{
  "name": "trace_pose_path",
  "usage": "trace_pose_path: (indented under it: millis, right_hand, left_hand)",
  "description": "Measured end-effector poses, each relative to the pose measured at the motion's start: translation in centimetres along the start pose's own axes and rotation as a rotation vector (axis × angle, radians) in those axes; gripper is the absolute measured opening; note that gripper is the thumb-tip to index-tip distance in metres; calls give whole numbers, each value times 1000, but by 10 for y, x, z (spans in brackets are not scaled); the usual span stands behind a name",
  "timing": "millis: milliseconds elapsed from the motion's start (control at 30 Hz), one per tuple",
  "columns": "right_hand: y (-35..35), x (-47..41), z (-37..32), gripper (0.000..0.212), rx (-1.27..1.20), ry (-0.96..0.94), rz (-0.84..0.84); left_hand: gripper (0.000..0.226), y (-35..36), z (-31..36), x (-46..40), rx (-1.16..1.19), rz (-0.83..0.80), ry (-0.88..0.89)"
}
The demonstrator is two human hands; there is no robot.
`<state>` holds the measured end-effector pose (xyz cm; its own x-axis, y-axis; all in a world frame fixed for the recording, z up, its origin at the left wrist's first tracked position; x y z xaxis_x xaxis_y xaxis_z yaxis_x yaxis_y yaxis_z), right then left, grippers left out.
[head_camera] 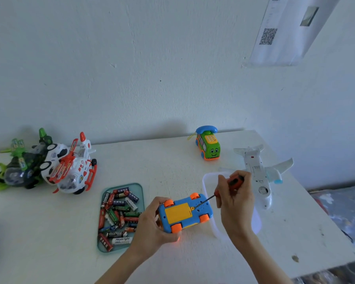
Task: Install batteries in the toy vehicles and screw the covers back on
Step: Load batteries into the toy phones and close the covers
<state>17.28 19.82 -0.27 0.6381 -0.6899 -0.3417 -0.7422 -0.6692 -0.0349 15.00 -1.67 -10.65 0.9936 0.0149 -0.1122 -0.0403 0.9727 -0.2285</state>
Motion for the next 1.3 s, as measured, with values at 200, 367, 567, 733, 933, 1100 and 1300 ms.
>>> trace_pose_path:
  millis: [200, 367, 567, 733, 933, 1100, 1300]
  right_hand:
    - [-7, -8, 47, 23, -69, 353, 92]
    - [6, 4, 100, 26, -114, 748, 59]
    - [10, 2, 93, 28, -183, 765, 79]
    - [1, -19, 69, 26, -231, 618, 148]
    - [41, -7, 24, 22, 154, 276, -419]
    - [61, 45, 34, 26, 785, -50, -734]
    - [64, 47, 32, 29, 683, 23, -717]
  left_hand:
    - [60, -1, -1, 0, 38, -13, 4]
    - [61, -2, -1, -1, 29, -8, 10]
    - [61, 2, 2, -3, 11, -6, 15]
    - [58, 0, 1, -3, -2, 1, 2]
    - [61, 1, 1, -5, -30, 1, 2]
    - [60, 1, 2, -5, -57, 6, 19]
    - [60, 0, 0, -5, -58, -1, 4]
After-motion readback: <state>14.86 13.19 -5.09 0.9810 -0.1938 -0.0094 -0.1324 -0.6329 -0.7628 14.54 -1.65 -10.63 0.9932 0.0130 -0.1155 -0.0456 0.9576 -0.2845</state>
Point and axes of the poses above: each hand's wrist, its own x-axis away from the middle knuckle, its own y-axis out of the palm, z = x × y, the point moved 9 cm from there along -x, towards the middle knuckle, and after that the axes turned 14 degrees about z, right-handed, at the moved point
